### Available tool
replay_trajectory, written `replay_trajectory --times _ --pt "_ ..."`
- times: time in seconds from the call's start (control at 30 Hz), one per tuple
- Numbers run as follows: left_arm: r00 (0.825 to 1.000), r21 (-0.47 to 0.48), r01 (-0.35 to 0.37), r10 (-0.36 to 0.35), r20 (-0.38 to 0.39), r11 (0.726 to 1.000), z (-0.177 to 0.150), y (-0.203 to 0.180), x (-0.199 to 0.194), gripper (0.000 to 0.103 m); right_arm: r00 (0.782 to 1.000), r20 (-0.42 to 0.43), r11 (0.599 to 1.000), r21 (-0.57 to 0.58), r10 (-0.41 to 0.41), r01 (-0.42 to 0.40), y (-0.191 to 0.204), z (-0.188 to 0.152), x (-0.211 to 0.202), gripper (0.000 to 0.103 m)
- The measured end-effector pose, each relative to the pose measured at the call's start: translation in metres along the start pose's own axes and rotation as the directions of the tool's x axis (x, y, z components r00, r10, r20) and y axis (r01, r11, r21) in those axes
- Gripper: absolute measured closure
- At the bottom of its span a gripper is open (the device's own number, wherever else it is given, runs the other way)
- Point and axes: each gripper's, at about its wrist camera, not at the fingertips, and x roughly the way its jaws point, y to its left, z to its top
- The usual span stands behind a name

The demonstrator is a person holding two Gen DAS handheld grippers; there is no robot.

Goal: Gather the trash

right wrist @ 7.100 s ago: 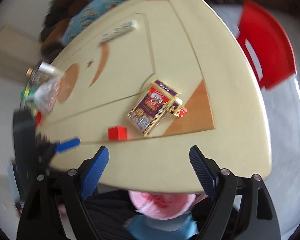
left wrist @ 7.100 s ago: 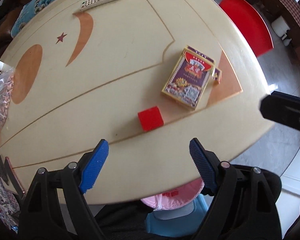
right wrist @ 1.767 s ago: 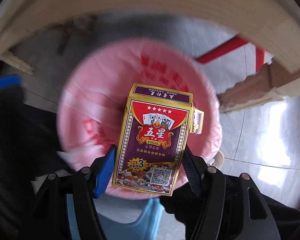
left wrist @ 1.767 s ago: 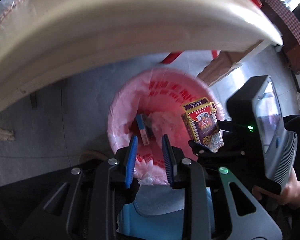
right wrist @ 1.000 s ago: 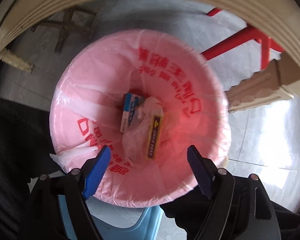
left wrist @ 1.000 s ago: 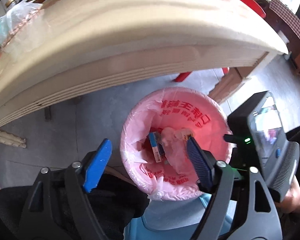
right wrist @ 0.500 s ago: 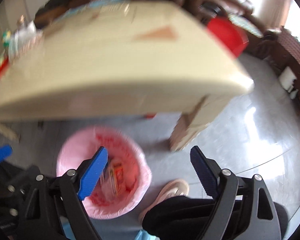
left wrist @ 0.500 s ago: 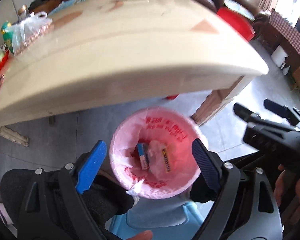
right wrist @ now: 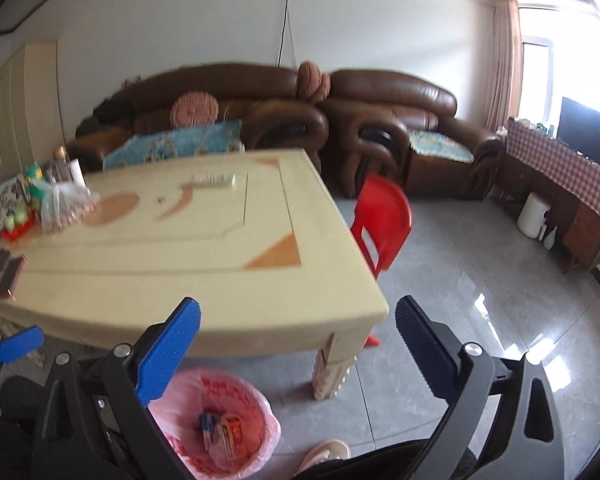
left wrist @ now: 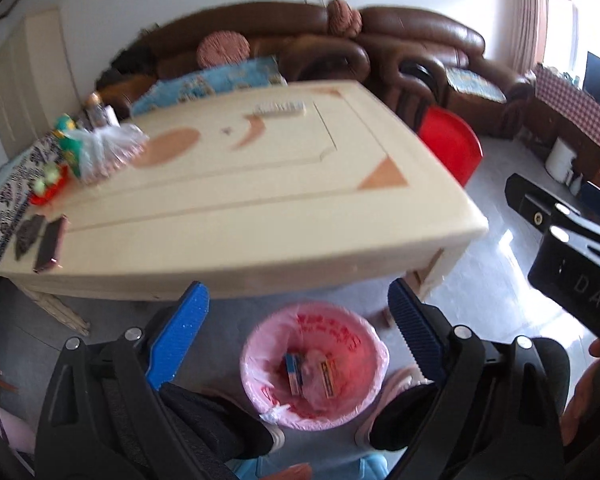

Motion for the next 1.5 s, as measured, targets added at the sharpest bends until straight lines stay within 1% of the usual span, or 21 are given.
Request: replay_trajectory --times 0.07,0.23,0.47,1.5 --pt "0.999 -0.008 -0.020 0.021 0.031 1.000 0.003 0.001 -0.013 0.013 1.000 0.019 1.000 -0.008 -0.012 0.013 0.003 0.006 -0.013 0.007" --pt "0.997 -0.032 -0.023 0.025 0.071 0.999 0.008 0.004 -0.033 0.013 0.999 0.037 1.000 -0.020 -0.001 0.002 0.015 0.011 -0.034 0.007" --pt "0.995 -0.052 -0.017 0.022 0.093 0.999 0.008 0.010 -0.044 0.013 0.998 0.056 1.000 0.002 0.000 0.000 0.014 0.015 -0.053 0.007" --pt "0.993 -0.063 -0.033 0.039 0.109 0.998 0.008 0.014 -0.050 0.012 0.998 0.054 1.000 -0.012 -0.018 0.019 0.019 0.014 -0.052 0.007"
